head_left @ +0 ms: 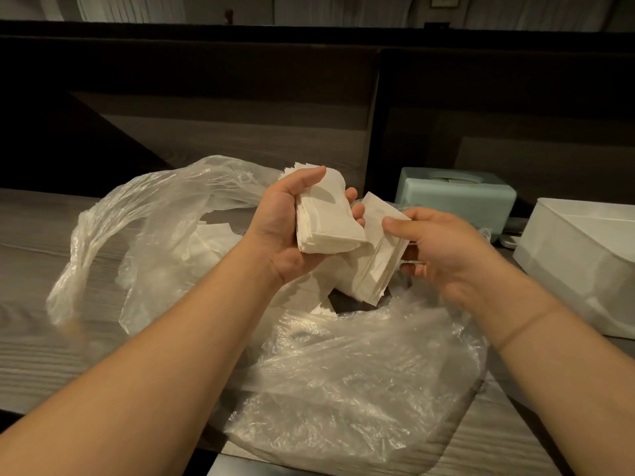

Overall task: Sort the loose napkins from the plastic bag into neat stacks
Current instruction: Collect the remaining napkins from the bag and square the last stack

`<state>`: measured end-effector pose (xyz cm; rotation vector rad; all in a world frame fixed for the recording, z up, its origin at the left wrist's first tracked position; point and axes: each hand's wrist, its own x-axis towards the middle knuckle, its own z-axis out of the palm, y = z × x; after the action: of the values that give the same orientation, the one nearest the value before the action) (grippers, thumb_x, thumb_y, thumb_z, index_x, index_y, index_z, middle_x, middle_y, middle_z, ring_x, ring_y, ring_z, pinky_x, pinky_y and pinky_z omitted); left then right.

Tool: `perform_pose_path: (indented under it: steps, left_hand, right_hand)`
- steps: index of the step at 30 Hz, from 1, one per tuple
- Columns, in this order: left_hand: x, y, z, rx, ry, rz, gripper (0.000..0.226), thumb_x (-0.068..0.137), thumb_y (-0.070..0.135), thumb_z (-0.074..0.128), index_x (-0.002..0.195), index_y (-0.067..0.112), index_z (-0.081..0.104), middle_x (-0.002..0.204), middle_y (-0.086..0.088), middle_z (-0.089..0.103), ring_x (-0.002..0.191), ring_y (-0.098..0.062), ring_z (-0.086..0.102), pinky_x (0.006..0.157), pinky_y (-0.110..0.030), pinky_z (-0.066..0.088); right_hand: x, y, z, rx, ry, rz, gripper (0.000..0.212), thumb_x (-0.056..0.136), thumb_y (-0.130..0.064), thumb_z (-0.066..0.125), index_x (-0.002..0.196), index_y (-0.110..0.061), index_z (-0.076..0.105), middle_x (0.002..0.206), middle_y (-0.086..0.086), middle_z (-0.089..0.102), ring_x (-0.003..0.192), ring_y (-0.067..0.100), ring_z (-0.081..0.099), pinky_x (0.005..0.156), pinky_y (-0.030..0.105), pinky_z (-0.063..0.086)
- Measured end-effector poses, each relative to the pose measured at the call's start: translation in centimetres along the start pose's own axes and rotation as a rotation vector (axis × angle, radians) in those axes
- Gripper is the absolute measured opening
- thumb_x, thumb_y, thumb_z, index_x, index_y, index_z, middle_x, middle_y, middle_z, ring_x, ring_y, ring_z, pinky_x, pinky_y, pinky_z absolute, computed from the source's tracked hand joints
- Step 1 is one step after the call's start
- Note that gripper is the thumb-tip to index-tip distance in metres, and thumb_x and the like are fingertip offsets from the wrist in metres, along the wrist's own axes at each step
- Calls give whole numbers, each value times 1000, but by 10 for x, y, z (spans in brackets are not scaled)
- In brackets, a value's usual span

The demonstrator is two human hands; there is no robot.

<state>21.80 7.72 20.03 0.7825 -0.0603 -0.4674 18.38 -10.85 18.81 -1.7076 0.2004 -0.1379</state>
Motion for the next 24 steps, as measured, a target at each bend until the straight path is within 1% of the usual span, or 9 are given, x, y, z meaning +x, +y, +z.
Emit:
perform_pose_path:
  steps: [2, 3, 7, 10, 14, 19, 21, 23, 24]
  left_hand:
    - [-1, 0, 1, -1, -3, -3, 54, 85, 28, 69, 134, 9, 56, 111, -16, 69, 90, -30, 67, 83, -45, 58]
    - [-1, 0, 1, -2, -2, -4, 55, 82, 28, 70, 132, 9, 57, 111, -16, 69, 90, -30, 67, 84, -44, 58]
    - [-1, 0, 1, -6, -4, -7, 50, 87, 29, 68, 132, 8, 57, 111, -16, 67, 90, -29, 66, 85, -44, 58]
    - [0, 0, 0, -3, -5, -9, 50, 89, 30, 67, 134, 10, 57, 111, -16, 68, 87, -30, 68, 85, -45, 57]
    - [0, 0, 1, 22, 0, 2, 50, 87, 29, 67, 131, 9, 58, 110, -15, 69, 85, -30, 68, 84, -43, 58]
    - [0, 0, 1, 23, 1, -6, 46, 91, 30, 64, 131, 8, 58, 109, -15, 69, 85, -30, 68, 81, -43, 58]
    - [0, 0, 1, 30, -1, -12, 46, 91, 31, 65, 131, 8, 59, 108, -15, 70, 84, -29, 69, 81, -43, 58]
    - [0, 0, 1, 43, 5, -11, 43, 91, 31, 65, 127, 9, 61, 105, -15, 71, 81, -28, 70, 80, -42, 58]
    - [0, -1, 1, 51, 12, -10, 40, 92, 32, 65, 124, 9, 62, 102, -14, 72, 79, -28, 70, 79, -42, 58]
  right_hand:
    - [-2, -3, 0, 110, -23, 67, 4, 91, -20, 72, 94, -18, 71, 98, 6, 79, 100, 29, 73, 95, 52, 56]
    - [-4, -5, -1, 171, -24, 92, 11, 90, -19, 72, 100, -16, 71, 102, 8, 78, 100, 30, 73, 95, 53, 56]
    - [-7, -9, -2, 344, 20, 108, 22, 86, -16, 69, 108, -11, 69, 108, 13, 75, 102, 31, 72, 95, 51, 56]
    - [-5, -8, -5, 379, 76, 48, 25, 85, -19, 70, 109, -11, 70, 106, 11, 76, 102, 30, 72, 96, 51, 57]
    - [-2, -7, 0, 277, 231, -132, 2, 96, -20, 65, 94, -19, 65, 103, 4, 73, 103, 26, 70, 93, 50, 58]
    - [0, -5, 0, 257, 322, -284, 8, 100, -24, 63, 96, -29, 66, 99, -5, 74, 97, 15, 72, 89, 47, 61]
    - [-2, -12, -4, 494, 241, -252, 10, 102, -21, 60, 107, -23, 67, 107, -1, 75, 100, 17, 73, 90, 43, 60]
    - [-11, -20, -11, 730, 34, -160, 25, 102, -25, 56, 123, -15, 66, 115, 6, 75, 103, 25, 74, 87, 45, 61]
    - [-17, -24, -14, 773, -72, -114, 33, 101, -29, 55, 128, -14, 65, 116, 8, 75, 103, 29, 74, 84, 46, 61]
